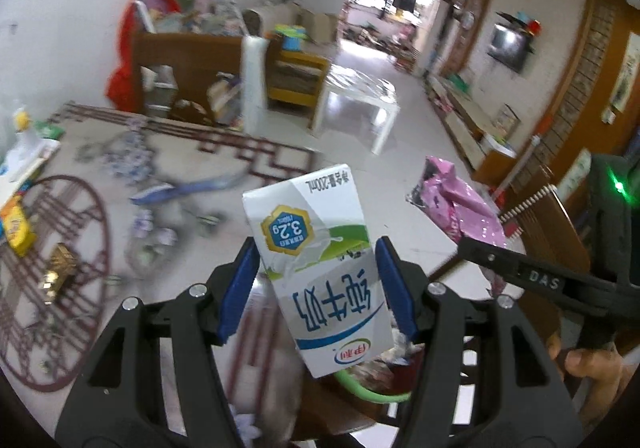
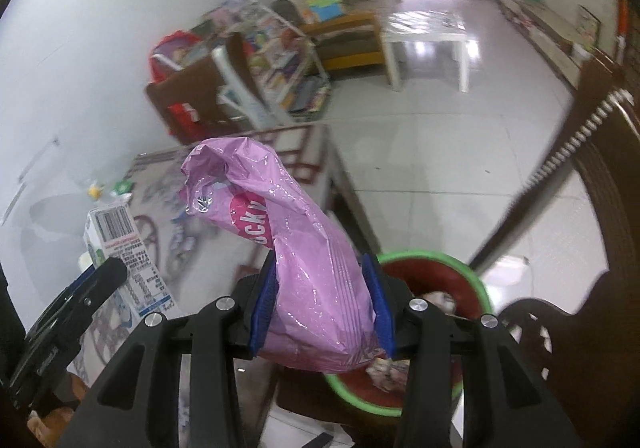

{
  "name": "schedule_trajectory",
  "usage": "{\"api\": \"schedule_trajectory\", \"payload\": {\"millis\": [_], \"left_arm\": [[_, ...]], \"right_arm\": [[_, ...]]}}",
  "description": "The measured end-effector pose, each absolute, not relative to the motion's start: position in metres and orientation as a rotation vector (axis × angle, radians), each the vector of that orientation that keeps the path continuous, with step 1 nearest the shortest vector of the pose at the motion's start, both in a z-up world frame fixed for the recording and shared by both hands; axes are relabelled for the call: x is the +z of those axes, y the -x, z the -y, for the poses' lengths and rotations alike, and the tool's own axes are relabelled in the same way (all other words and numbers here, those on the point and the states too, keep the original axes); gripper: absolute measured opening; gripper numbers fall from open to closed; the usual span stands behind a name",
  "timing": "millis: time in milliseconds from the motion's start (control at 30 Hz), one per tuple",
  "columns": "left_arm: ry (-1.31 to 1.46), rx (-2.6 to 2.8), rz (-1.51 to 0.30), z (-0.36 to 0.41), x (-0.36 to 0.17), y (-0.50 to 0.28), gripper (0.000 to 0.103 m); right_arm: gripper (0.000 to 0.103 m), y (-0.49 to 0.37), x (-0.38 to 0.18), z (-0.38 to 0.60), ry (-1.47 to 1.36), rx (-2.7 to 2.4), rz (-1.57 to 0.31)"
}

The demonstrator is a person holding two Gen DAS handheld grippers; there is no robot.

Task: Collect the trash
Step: 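Carry milk carton and pink snack bag over to the green-rimmed bin, then open left tool over the bin while right tool releases the pink bag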

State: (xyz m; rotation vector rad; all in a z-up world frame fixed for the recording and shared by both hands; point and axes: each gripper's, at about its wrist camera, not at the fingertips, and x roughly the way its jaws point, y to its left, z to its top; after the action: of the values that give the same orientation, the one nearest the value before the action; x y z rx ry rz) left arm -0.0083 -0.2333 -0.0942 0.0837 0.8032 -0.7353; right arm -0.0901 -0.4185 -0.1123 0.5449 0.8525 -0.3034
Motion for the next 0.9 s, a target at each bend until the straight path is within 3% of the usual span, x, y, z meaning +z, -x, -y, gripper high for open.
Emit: {"api": "schedule_trajectory", "payload": {"millis": [433, 900], "left_arm": [[-0.171, -0.918, -0.935, 0.297, -0.139, 0.019, 0.049], [-0.12, -0.841, -0.945, 0.278, -0.136, 0.007, 0.049]], "right_arm": [[0.043, 0.136, -0.15, 0.457, -0.626, -0.495, -0.959], [0.043, 0.127, -0.166, 0.46, -0.624, -0.474, -1.012]]}}
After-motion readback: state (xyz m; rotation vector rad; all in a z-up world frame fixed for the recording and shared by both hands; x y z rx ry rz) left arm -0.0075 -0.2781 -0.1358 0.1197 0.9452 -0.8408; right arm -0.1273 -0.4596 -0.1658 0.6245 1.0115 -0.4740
